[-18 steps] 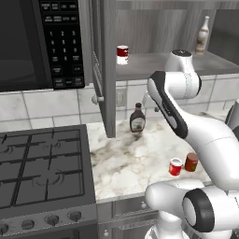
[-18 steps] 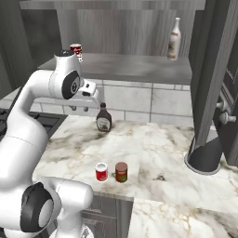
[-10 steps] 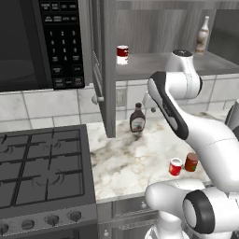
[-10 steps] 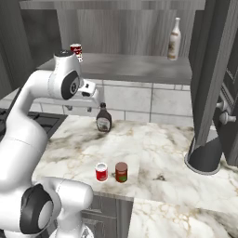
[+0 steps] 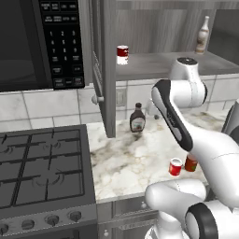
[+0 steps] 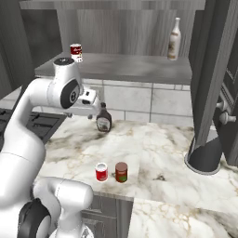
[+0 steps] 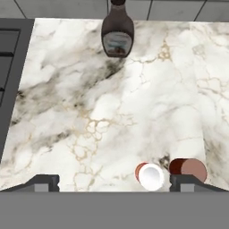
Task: Pick the cans from the counter and place them in their designated side in the cabinet.
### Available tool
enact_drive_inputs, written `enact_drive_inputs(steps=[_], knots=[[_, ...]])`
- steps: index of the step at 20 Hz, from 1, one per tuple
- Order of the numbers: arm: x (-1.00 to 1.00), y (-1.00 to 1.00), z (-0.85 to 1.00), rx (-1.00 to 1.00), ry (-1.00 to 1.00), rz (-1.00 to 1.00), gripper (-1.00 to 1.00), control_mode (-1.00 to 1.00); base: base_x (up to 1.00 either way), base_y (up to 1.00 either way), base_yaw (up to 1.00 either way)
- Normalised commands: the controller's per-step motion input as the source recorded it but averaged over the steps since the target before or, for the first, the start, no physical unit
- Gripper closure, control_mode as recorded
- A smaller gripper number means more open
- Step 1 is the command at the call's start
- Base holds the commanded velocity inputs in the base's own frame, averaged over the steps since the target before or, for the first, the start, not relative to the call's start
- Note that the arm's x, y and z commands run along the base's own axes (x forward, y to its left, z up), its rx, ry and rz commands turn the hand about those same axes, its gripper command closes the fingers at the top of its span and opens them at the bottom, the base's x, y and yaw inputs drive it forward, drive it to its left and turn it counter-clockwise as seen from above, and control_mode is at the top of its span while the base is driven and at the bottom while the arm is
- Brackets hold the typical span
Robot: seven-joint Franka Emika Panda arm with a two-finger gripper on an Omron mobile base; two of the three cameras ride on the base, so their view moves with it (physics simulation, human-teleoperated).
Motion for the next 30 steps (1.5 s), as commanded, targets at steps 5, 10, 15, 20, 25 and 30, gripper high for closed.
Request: enact_drive_inputs(steps=[5, 10, 15, 20, 25, 30], knots=[[-0.16, -0.18, -0.28, 0.0, 0.0, 0.0, -1.0, -1.0, 0.0, 0.0, 0.0], [-0.12, -0.2, -0.28, 0.0, 0.01, 0.0, -1.0, -1.0, 0.0, 0.0, 0.0], [-0.12, -0.2, -0.27, 0.0, 0.02, 0.0, -1.0, -1.0, 0.0, 0.0, 0.0], [-0.04, -0.15, -0.24, 0.0, 0.03, 0.0, -1.0, -1.0, 0.0, 0.0, 0.0], [0.0, -0.14, -0.22, 0.0, 0.02, 0.0, -1.0, -1.0, 0.0, 0.0, 0.0], [0.0, -0.17, -0.25, 0.0, 0.03, 0.0, -1.0, -1.0, 0.0, 0.0, 0.0]])
